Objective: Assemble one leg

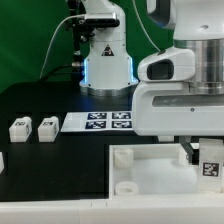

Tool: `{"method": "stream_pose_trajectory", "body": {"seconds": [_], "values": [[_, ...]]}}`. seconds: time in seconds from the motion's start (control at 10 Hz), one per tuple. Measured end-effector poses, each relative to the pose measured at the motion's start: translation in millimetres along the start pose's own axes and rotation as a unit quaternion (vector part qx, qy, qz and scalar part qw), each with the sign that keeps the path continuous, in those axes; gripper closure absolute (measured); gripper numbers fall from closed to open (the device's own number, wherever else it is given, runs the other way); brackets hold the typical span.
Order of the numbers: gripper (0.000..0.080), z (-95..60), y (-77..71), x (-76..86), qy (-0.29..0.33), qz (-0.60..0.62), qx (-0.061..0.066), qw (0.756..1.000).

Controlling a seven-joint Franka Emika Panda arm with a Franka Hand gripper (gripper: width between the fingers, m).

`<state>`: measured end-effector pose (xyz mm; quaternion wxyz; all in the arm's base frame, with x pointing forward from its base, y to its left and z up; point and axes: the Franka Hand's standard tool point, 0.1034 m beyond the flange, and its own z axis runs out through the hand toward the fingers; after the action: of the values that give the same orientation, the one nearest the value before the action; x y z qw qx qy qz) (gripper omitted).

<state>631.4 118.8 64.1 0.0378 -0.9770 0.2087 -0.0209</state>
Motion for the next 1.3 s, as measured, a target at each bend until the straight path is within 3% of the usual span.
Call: {"method": "stream_pose_trajectory", "body": {"seconds": [0.2,0.4,0.5,0.7,1.0,1.1,1.2,1.3], "values": [[0.0511,-3.3,2.3,2.3,-0.006,0.213,0.015,0.977],[0.0511,0.3,4.1,0.2,-0.020,0.407,0.043,0.912],[0.0509,0.6,4.6,0.3,-0.031,0.449,0.050,0.892],[0.0509,1.2,0.4,-2.7,-0.039,0.543,0.048,0.837],[0.0466,2.0,0.1,-3.4,-0.036,0.508,0.048,0.859],[0.0252,4.4,-0.8,-5.4,-0.035,0.454,0.049,0.889],[0.0252,5.2,-1.2,-6.3,-0.034,0.418,0.049,0.907],[0.0172,5.5,-2.6,-7.6,-0.030,0.350,0.051,0.935]]}}
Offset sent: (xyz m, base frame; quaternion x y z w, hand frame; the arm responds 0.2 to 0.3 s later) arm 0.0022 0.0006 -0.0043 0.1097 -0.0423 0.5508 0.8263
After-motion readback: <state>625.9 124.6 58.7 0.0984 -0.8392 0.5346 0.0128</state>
